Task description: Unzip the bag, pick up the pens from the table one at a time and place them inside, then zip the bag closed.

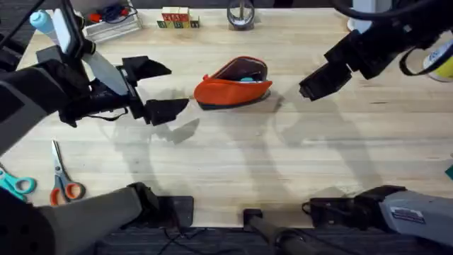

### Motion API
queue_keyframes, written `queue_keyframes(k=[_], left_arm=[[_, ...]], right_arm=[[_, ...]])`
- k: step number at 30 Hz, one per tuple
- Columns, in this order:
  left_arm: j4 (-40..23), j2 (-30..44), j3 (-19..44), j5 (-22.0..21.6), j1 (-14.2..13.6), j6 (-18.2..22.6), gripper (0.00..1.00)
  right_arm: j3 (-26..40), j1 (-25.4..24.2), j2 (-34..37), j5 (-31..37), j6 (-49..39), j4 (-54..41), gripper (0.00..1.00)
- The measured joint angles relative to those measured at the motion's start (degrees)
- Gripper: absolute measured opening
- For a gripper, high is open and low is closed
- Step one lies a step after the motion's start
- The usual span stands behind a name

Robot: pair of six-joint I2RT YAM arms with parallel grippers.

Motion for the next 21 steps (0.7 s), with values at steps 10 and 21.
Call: queue_keyframes(k=[10,21], left_arm=[[0.68,0.05,-0.01,-5.12,0.00,0.03,0.993],[0.67,0.05,0.00,-5.53,0.00,0.03,0.993]], right_arm=[[0.00,0.00,0.00,1.75,-1.76,0.49,0.997],[0.00,0.00,0.00,-0.92,-2.40,0.34,0.997]])
